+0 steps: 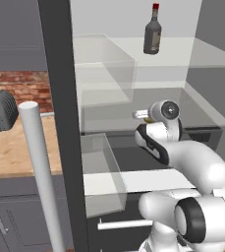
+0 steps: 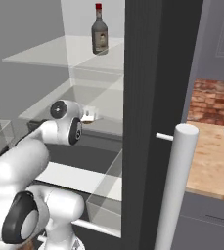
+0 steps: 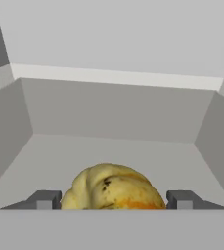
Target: Place the liquor on the top shelf of the fridge to keep it out of children's reach, and place the squash and lemon on lower shelves for easy access.
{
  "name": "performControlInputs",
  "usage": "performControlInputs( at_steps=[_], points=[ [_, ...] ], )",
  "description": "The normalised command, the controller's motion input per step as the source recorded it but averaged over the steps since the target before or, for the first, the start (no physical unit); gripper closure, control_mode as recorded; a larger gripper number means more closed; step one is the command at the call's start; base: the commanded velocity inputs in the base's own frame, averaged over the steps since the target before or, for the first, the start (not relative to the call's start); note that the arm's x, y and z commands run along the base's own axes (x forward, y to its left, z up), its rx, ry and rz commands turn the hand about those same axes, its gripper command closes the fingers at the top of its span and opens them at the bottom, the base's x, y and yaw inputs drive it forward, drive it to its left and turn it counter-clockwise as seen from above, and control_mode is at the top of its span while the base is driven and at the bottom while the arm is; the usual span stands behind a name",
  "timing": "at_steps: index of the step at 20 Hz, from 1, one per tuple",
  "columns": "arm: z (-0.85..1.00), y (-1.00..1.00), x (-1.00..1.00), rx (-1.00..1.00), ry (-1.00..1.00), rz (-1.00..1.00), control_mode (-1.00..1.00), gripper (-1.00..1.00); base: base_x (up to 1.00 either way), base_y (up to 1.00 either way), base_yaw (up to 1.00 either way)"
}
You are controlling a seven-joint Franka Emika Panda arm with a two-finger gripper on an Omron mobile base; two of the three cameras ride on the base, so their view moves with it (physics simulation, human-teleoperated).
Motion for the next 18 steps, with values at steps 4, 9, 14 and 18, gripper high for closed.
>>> performControlInputs(
  at_steps=[4,9,14,18],
  points=[
    [-0.16,-0.01,0.79,0.00,0.00,0.00,-1.00,1.00,0.00,0.00,0.00],
    [-0.13,-0.01,0.79,0.00,0.00,0.00,-1.00,1.00,0.00,0.00,0.00],
    [-0.20,0.00,0.68,0.00,0.00,0.00,-1.00,-1.00,0.00,0.00,0.00],
    [-0.14,-0.08,0.26,0.00,0.00,0.00,-1.00,-1.00,0.00,0.00,0.00]
  ],
)
